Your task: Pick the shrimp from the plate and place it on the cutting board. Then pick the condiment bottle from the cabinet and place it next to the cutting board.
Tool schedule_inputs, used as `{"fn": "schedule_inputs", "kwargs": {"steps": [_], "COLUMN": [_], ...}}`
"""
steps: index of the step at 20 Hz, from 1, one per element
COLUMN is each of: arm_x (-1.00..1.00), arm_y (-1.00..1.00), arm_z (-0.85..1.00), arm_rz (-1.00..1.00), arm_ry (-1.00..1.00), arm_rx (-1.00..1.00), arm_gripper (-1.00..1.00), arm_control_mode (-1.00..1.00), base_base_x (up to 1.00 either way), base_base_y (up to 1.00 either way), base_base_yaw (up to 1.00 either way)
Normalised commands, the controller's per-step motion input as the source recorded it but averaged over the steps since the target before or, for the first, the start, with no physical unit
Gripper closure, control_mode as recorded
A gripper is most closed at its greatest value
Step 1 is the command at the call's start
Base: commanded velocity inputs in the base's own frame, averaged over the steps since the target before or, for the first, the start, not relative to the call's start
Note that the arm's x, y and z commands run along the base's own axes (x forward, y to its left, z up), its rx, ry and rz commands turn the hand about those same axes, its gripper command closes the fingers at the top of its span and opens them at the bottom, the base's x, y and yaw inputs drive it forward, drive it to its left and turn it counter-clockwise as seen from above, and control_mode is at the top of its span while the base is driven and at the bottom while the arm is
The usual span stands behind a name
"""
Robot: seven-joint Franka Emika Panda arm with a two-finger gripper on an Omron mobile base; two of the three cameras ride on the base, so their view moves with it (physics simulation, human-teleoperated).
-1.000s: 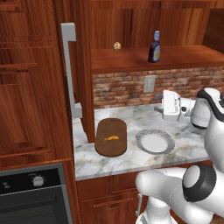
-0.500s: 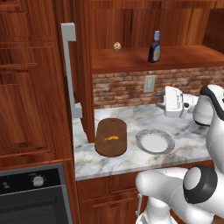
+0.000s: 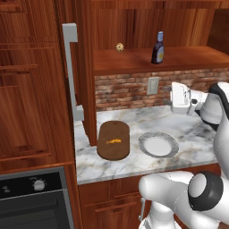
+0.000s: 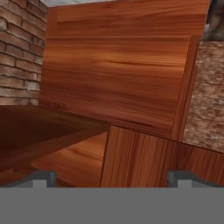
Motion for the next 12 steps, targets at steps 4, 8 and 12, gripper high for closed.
{"fn": "schedule_inputs", "kwargs": {"steps": [4,8,12], "arm_x": [-0.01,0.0,0.0], "arm_y": [-0.02,-0.01,-0.04], "arm_z": [0.31,0.29,0.28], "arm_rz": [0.0,0.0,0.0], "arm_ry": [0.0,0.0,0.0], "arm_rx": [0.05,0.06,0.05], "arm_gripper": [-1.0,-1.0,-1.0], "arm_control_mode": [-1.0,-1.0,-1.0], "base_base_x": [0.0,0.0,0.0], "base_base_y": [0.0,0.0,0.0], "base_base_yaw": [0.0,0.0,0.0]}}
